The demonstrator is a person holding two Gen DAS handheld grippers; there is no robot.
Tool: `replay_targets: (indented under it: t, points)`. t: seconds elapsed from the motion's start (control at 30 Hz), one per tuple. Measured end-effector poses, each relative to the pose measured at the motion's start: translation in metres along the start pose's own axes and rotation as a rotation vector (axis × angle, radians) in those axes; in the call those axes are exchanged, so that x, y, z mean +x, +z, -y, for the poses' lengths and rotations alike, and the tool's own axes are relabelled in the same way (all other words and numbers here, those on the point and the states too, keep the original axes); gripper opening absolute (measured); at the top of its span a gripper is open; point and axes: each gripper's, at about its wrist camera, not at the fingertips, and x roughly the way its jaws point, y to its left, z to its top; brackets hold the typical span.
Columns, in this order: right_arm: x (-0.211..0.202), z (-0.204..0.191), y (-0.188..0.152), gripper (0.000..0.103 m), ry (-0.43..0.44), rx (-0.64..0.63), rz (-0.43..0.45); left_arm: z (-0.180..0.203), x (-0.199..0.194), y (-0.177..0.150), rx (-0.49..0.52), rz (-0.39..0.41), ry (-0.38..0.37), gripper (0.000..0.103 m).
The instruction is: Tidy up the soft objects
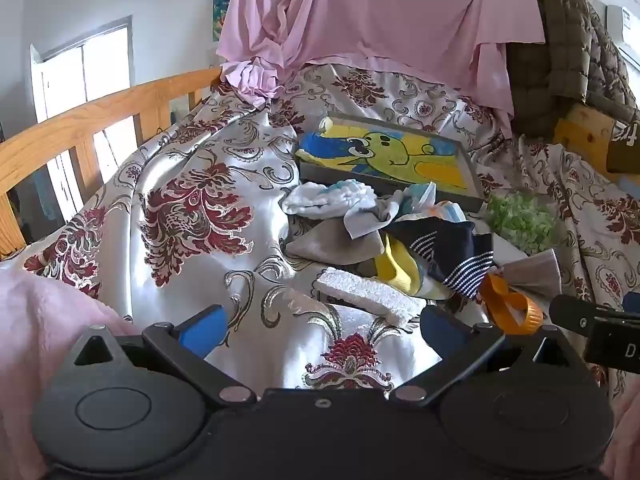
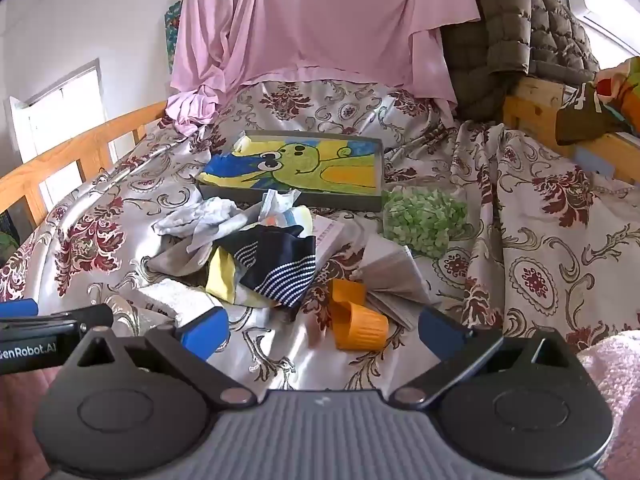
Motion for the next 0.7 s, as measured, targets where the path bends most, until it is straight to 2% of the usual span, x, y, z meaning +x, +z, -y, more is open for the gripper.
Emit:
replay_targets:
  t: [0.7]
  points:
    - [-0.0007,-0.0002,0.0004,0.103,0.006,0.007,-0.007,0.0,-0.0002,-0.0001,-0.002,0.008,-0.002,0.102]
